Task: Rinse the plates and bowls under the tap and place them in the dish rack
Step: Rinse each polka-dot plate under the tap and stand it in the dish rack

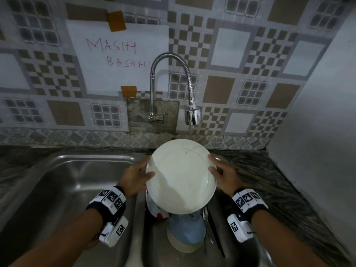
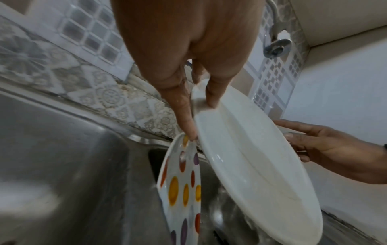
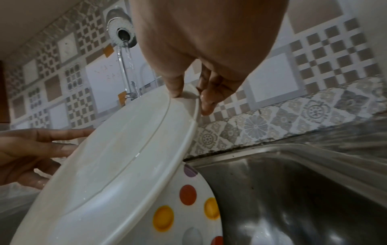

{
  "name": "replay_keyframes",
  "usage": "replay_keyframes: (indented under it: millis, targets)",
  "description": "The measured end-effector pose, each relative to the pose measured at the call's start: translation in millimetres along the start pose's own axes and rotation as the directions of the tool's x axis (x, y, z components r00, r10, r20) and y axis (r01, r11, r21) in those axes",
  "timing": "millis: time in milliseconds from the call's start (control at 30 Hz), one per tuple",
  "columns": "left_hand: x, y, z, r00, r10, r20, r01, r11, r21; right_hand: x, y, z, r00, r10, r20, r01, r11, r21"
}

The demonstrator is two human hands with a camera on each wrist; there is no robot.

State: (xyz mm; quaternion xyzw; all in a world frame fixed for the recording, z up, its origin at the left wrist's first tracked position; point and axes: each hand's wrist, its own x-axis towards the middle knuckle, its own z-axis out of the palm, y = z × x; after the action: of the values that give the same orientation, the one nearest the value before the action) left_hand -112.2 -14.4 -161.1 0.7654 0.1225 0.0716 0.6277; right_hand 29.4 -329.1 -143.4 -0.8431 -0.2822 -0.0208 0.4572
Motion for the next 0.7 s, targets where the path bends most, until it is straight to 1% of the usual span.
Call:
replay_keyframes:
  millis: [67, 133, 200, 300, 400, 467, 567, 667, 700]
  targets:
    - [-7, 2, -11, 1.000, -0.015, 0.007, 0.016, 0.996, -0.089, 9, -13, 10, 0.999, -0.031, 0.024, 0.032, 0.999, -0.023]
    - [-13, 8, -19, 0.999, -0.047, -0.007, 0.044, 0.969, -0.242, 17, -29, 18, 0.997, -0.011, 0.081, 0.011, 1.000, 0.000]
    - [-18, 13, -26, 0.996, -0.054, -0.074, 0.026, 0.943, -0.333, 25, -42, 26, 0.989, 0.018, 0.144, -0.020, 1.000, 0.006]
    - [-19, 18, -38, 0.981, -0.055, -0.187, -0.022, 0.923, -0.385, 34, -55, 35, 0.979, 0.023, 0.202, -0.042, 0.995, 0.087]
    - [-19, 24, -48, 0.956, -0.063, -0.286, -0.038, 0.941, -0.336, 39, -56, 37, 0.968, -0.027, 0.248, 0.010, 0.998, 0.068]
    - [-20, 30, -51, 0.950, -0.039, -0.309, -0.050, 0.960, -0.276, 40, -49, 38, 0.961, -0.026, 0.276, 0.013, 0.999, 0.052]
    - [-18, 34, -51, 0.958, -0.026, -0.285, -0.036, 0.977, -0.210, 34, -38, 35, 0.947, -0.007, 0.322, -0.022, 0.996, 0.087]
    - [-18, 33, -45, 0.966, -0.079, -0.245, 0.038, 0.985, -0.168, 24, -32, 29, 0.952, -0.002, 0.307, -0.067, 0.974, 0.217]
    - [-18, 33, -42, 0.969, -0.096, -0.229, 0.059, 0.985, -0.164, 21, -30, 26, 0.955, -0.002, 0.298, -0.071, 0.969, 0.236]
